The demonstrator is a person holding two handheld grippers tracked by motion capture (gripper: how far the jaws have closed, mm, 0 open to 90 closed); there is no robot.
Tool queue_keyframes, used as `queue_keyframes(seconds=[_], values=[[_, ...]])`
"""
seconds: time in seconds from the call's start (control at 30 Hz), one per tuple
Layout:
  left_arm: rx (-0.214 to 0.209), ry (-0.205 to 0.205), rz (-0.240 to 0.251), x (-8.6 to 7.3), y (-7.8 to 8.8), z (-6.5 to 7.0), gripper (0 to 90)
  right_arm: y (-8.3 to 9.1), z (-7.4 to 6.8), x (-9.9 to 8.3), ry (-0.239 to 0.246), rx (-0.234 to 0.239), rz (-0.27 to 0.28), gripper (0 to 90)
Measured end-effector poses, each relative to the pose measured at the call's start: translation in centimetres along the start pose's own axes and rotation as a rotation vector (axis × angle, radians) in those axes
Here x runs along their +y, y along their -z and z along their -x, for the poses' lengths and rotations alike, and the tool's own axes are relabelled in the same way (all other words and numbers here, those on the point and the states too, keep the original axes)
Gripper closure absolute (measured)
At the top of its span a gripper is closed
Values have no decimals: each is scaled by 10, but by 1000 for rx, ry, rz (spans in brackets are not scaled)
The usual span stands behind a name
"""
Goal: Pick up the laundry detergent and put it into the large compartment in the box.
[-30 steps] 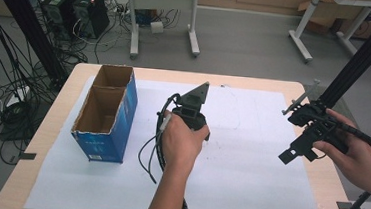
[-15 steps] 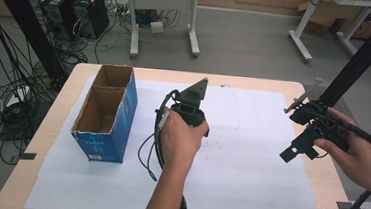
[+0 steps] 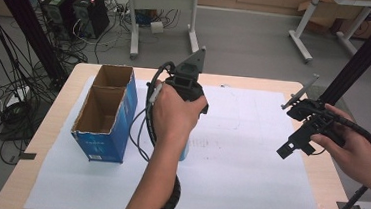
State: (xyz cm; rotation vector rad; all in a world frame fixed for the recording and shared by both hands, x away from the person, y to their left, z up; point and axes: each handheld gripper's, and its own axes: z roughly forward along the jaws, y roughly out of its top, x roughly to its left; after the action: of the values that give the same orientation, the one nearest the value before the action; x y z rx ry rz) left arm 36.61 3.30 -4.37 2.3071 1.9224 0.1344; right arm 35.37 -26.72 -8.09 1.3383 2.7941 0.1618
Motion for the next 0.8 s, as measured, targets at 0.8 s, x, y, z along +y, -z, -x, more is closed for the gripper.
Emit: queue_keyframes(seconds=[0.8], values=[[57, 44, 98, -5, 99, -43, 378, 6, -2, 17, -11, -26, -6, 39]])
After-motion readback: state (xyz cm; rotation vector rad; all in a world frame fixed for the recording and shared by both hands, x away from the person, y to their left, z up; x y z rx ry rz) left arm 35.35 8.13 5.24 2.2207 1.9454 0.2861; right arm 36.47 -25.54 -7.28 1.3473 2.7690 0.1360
